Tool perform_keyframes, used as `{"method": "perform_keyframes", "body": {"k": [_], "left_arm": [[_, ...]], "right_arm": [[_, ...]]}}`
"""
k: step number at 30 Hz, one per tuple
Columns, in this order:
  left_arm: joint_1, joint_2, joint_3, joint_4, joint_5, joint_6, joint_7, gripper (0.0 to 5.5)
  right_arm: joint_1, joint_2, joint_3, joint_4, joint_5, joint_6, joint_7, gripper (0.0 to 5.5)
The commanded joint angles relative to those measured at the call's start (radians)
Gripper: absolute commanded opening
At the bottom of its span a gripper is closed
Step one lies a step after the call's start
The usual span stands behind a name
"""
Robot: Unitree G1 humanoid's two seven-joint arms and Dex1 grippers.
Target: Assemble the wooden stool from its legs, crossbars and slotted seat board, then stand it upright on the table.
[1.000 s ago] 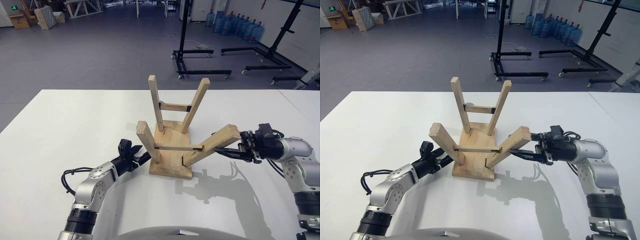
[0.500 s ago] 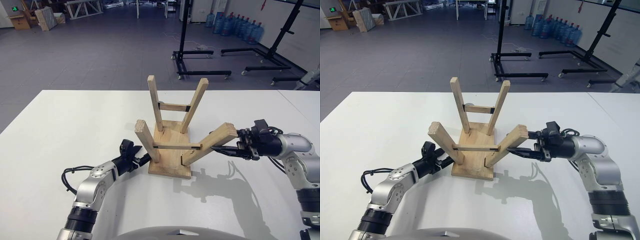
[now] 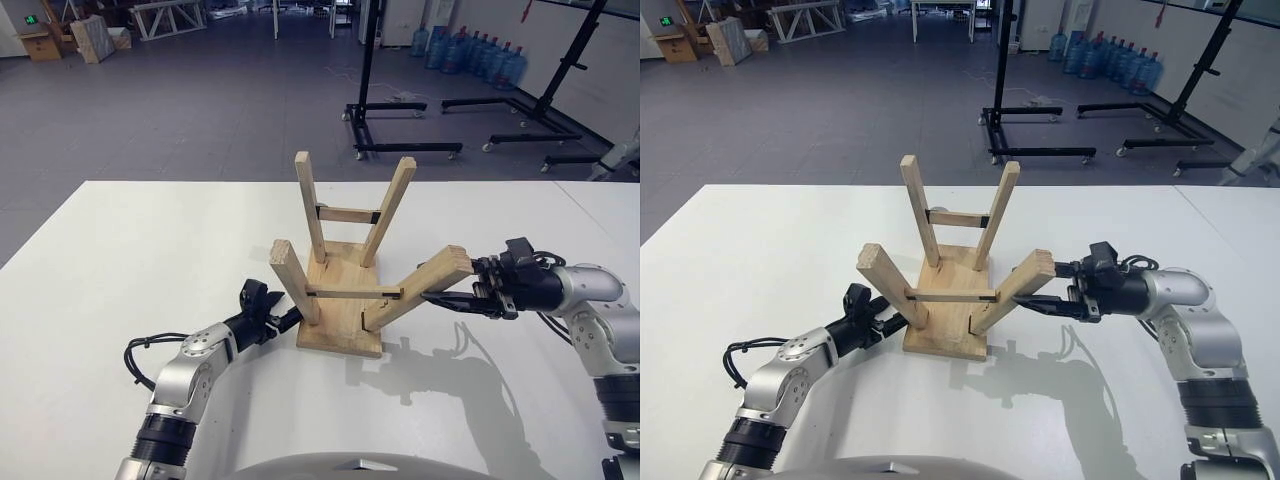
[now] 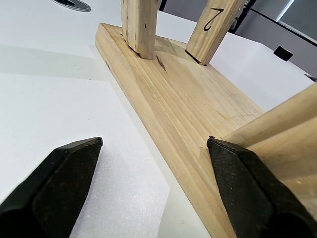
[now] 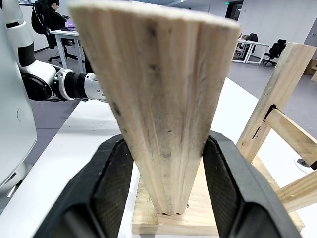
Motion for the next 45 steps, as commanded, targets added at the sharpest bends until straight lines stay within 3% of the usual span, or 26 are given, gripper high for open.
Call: {"method": "perform_keyframes", "body": {"k": [1, 14, 26, 27, 36, 45], "left_arm": [[-0.001, -0.017, -0.047, 0.031, 0.012, 0.01, -0.025, 3.89], [-0.003, -0.018, -0.066, 0.048, 0.024, -0.003, -0.024, 3.89], [0.006, -0.006, -0.056, 0.019, 0.015, 0.018, -0.018, 3.89], [0.008, -0.006, -0.057, 0.016, 0.014, 0.021, -0.018, 3.89], [0.02, -0.008, -0.056, -0.007, 0.008, 0.035, -0.006, 3.89], [0.019, -0.004, -0.05, -0.048, 0.004, 0.034, -0.002, 3.89]], "right_arm": [[0.004, -0.001, 0.078, -0.004, -0.063, 0.044, -0.013, 2.03], [-0.034, -0.013, 0.248, 0.02, -0.143, 0.084, -0.053, 2.03], [0.016, 0.047, 0.169, 0.042, -0.094, -0.08, -0.051, 2.03], [0.017, 0.044, 0.169, 0.043, -0.096, -0.081, -0.052, 2.43], [0.018, 0.038, 0.117, 0.075, -0.139, -0.116, -0.071, 4.02], [0.083, 0.012, 0.033, 0.0, -0.074, -0.041, -0.082, 4.02]]}}
